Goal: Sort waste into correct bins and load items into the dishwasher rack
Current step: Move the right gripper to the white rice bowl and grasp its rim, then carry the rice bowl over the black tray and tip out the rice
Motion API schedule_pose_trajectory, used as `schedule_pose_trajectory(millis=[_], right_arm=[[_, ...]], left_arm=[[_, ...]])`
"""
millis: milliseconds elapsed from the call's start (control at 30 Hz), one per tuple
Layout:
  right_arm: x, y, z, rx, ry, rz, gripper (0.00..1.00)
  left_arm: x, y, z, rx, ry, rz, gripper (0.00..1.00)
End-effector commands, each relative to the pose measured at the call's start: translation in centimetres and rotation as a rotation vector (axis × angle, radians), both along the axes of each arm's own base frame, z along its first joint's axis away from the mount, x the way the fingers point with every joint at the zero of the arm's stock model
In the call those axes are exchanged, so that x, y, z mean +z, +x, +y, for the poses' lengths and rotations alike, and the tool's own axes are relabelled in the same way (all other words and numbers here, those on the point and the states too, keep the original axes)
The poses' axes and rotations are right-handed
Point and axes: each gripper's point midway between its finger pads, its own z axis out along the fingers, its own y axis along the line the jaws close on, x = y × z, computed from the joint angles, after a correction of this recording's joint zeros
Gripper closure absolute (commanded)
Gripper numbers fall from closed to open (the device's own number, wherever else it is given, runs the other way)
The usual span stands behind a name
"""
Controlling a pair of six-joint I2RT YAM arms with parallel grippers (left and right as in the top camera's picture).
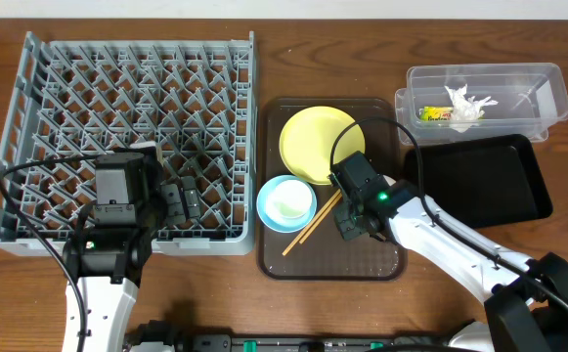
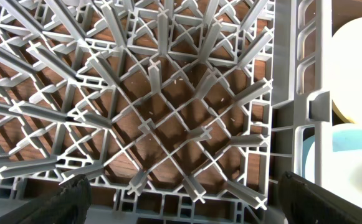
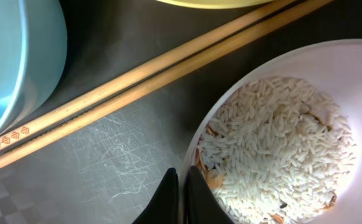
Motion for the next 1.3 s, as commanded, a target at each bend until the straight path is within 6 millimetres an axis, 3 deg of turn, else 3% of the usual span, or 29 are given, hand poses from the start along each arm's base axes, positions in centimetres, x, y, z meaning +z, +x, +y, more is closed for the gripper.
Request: schedule_pose_trajectory(millis=[0, 167, 367, 567, 800, 1067, 1267], right_arm=[[0.1, -0.3, 0.2, 0.003, -0.003, -0.004, 0.99], [1.7, 0.8, 0.8, -0.06, 0.05, -0.042, 0.99], [8.2, 4.1, 1.3, -0.137, 0.229, -0.183, 0.99], [12.2, 5.8, -1.4, -0.223, 0.431, -0.202, 0.99], [13.5, 7.6, -6.2, -0.355, 0.606, -0.166, 0.99], [13.3, 8.3, -12.7, -0.54, 0.645, -0.173, 0.99], [12.6, 8.5, -14.6, -0.593, 0.738, -0.124, 0.99]], left_arm=[[0.9, 0.3, -0.2, -0.001, -0.005, -0.022, 0.03], [0.9, 0.3, -0.2, -0.001, -0.006, -0.022, 0.03], [0.9, 0.3, -0.2, -0.001, -0.005, -0.022, 0.03], [0.9, 0.3, -0.2, -0.001, -0.006, -0.021, 0.03], [0.9, 0.3, -0.2, -0.001, -0.006, -0.022, 0.03], [0.9, 0.3, -0.2, -0.002, -0.006, -0.021, 0.04], [0.9, 0.3, -0.2, -0.001, -0.005, -0.022, 0.03]])
